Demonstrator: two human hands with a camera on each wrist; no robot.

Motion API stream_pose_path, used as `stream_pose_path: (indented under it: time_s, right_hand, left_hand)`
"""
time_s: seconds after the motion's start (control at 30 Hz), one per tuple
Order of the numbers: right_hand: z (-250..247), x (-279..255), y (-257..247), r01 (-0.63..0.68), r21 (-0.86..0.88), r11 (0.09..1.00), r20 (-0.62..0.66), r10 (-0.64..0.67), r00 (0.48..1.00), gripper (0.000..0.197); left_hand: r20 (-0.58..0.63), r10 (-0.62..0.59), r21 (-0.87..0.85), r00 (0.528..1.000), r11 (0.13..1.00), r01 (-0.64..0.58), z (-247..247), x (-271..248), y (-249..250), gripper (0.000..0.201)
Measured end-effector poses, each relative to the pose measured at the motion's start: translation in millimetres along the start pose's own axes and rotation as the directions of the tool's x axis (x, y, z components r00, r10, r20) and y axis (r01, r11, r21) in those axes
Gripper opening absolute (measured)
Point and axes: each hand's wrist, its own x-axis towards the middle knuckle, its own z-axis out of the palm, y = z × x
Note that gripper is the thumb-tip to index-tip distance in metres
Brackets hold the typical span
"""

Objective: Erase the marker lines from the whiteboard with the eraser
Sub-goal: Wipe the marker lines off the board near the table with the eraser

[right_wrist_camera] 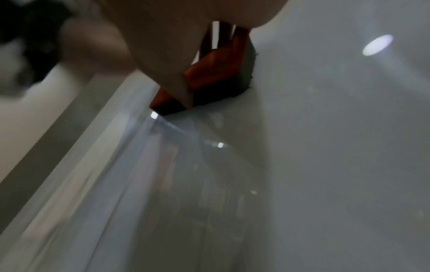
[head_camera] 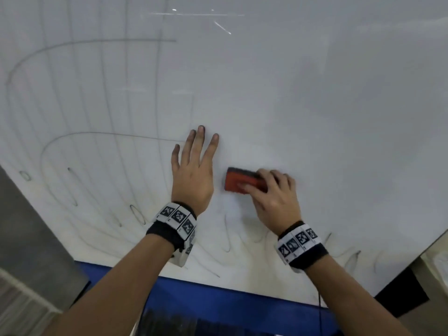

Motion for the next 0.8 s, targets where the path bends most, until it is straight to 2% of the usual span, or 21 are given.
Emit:
stream_pose_path:
  time_s: [0.07,0.1,0.17,0.23,0.3,0.4,0.43,0.47,0.5,0.57,0.63,0.67,0.73,0.8]
  right_hand:
    - [-6,21,1,-0.159,0.037,0.987,-0.120,0.162,0.979,0.030]
    - [-1,22,-5,-0.191,0.068,0.979,-0.156,0.200,0.967,0.030]
    - [24,-2,-22,-0.140,0.088,0.986,-0.139,0.151,0.979,0.031]
    - [55,-53,-37,0.058,0.099,0.993,0.039,-0.062,0.997,0.035]
    - [78,-114,-43,0.255,0.101,0.962,0.278,-0.274,0.921,0.038]
    - [77,-159,-37,0.387,0.081,0.918,0.493,-0.375,0.785,0.035]
    - [73,-157,-34,0.387,0.079,0.918,0.489,-0.374,0.788,0.035]
    - [67,-144,-31,0.369,0.079,0.926,0.440,-0.364,0.821,0.032]
    - [60,-124,-29,0.326,0.079,0.942,0.364,-0.331,0.870,0.030]
    - [42,-77,-22,0.168,0.044,0.985,0.197,-0.173,0.965,0.036]
    - [35,-49,-14,0.014,0.008,1.000,0.048,-0.014,0.999,0.037]
    - [37,-51,-14,-0.007,0.001,1.000,0.019,0.007,1.000,0.036]
    - [47,-82,-16,0.070,0.017,0.997,0.104,-0.071,0.992,0.038]
    - [56,-125,-18,0.248,0.060,0.967,0.277,-0.255,0.926,0.040]
  left_hand:
    - [-0.027,-0.025,-0.034,0.999,0.999,0.024,5,-2,2,0.065]
    - [-0.041,-0.036,-0.045,0.999,0.998,0.034,7,-4,4,0.064]
    - [-0.055,-0.046,-0.042,0.997,0.998,0.044,10,-6,7,0.065]
    - [-0.064,-0.059,-0.029,0.996,0.998,0.057,15,-9,9,0.064]
    - [-0.051,-0.084,-0.024,0.995,0.996,0.083,20,-12,12,0.061]
    - [-0.016,-0.093,0.007,0.996,0.996,0.093,25,-17,14,0.061]
    - [-0.010,-0.093,0.017,0.996,0.996,0.093,27,-19,14,0.062]
    - [-0.012,-0.097,0.020,0.995,0.995,0.097,28,-20,14,0.063]
    - [-0.017,-0.101,0.018,0.995,0.995,0.102,29,-21,16,0.064]
    - [-0.024,-0.114,0.015,0.993,0.993,0.114,32,-23,19,0.066]
    - [-0.023,-0.136,0.017,0.990,0.990,0.137,34,-24,23,0.067]
    - [-0.021,-0.147,0.023,0.989,0.989,0.147,35,-25,25,0.067]
    - [-0.010,-0.154,0.034,0.988,0.988,0.154,37,-26,27,0.069]
    - [-0.001,-0.150,0.050,0.989,0.988,0.150,37,-26,26,0.070]
